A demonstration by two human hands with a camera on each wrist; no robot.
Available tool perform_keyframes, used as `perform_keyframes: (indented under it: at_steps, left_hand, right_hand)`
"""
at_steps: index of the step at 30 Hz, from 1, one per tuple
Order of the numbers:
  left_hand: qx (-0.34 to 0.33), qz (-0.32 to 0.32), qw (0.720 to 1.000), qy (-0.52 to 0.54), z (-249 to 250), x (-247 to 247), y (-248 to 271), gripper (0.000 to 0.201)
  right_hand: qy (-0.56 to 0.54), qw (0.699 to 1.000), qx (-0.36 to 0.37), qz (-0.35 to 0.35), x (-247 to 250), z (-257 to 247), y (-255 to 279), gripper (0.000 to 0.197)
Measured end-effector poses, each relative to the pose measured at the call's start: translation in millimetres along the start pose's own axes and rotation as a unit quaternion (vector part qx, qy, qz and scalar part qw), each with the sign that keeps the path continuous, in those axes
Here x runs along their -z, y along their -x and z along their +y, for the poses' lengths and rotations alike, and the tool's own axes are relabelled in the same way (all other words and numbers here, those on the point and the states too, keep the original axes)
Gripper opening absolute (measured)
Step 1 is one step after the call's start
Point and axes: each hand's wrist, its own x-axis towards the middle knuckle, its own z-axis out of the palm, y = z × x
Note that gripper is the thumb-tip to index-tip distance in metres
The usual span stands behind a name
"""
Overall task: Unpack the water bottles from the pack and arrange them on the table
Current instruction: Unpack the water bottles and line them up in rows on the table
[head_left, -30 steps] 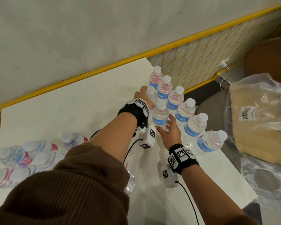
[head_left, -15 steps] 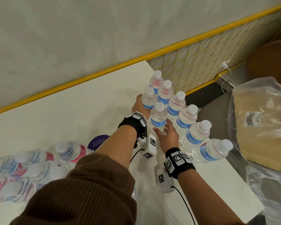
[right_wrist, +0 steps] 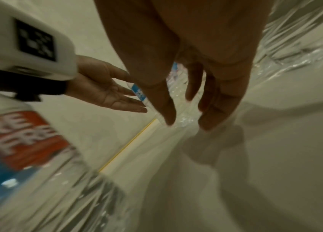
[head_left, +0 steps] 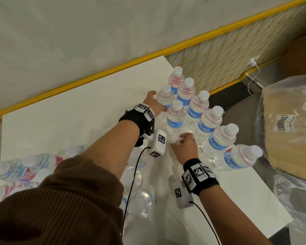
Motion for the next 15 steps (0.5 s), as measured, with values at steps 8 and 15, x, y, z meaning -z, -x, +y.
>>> perform_keyframes:
  at_steps: [8,15]
  left_hand:
    - [-0.010,0.022,0.999,0.039,-2,-10,4,0.065]
    - [-0.027,0.060,0.997,0.044,-1,-20,11,0.058]
  right_hand:
    - [0.059,0.947,0.118,-0.293,-32,-12,45,0.038]
    - [0.043,0.943,0.148,-0.295,-59,-22,37,0.034]
